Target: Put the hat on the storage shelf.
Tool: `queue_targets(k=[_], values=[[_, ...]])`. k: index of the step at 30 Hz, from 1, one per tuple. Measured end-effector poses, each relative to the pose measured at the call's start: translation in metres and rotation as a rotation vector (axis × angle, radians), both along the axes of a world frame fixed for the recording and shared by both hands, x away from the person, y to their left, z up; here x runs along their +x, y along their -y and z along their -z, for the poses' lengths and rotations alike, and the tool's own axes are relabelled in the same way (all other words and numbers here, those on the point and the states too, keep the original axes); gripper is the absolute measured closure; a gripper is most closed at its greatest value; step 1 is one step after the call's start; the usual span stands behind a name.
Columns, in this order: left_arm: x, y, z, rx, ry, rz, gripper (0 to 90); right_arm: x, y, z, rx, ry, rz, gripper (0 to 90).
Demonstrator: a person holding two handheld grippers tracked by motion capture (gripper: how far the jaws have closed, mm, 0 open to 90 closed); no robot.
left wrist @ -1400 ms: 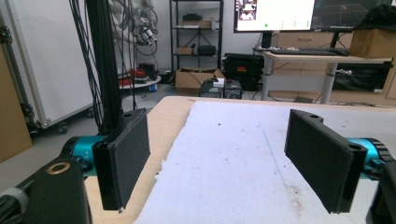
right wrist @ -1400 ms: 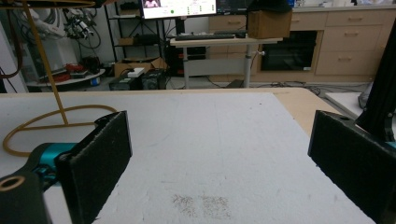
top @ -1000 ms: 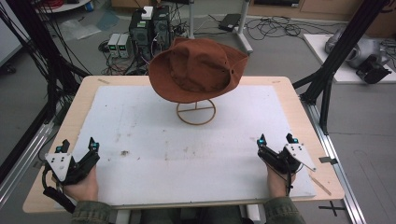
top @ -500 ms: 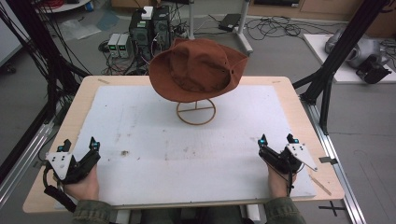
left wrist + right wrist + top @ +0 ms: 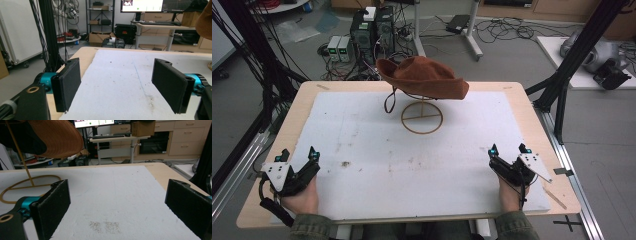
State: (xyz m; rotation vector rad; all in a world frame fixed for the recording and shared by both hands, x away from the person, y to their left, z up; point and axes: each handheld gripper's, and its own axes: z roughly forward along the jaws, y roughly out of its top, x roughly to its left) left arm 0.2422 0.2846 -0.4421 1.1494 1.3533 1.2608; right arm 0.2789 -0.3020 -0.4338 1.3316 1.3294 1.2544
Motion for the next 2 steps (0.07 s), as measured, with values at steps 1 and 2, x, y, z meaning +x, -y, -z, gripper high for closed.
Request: queue_targets(k=[1, 2], values=[[0.0, -0.0001, 0.0001, -0.002, -0.001, 0.001, 23.5, 0.0, -0.0002, -0.0001, 0.004, -0.001, 0.001, 5.4], [0.0001, -0.0006, 0.0001, 0.0, -0.004, 0.001, 23.5, 0.0004, 0.0001, 0.0002, 0.001, -0.001, 0.001, 5.4]])
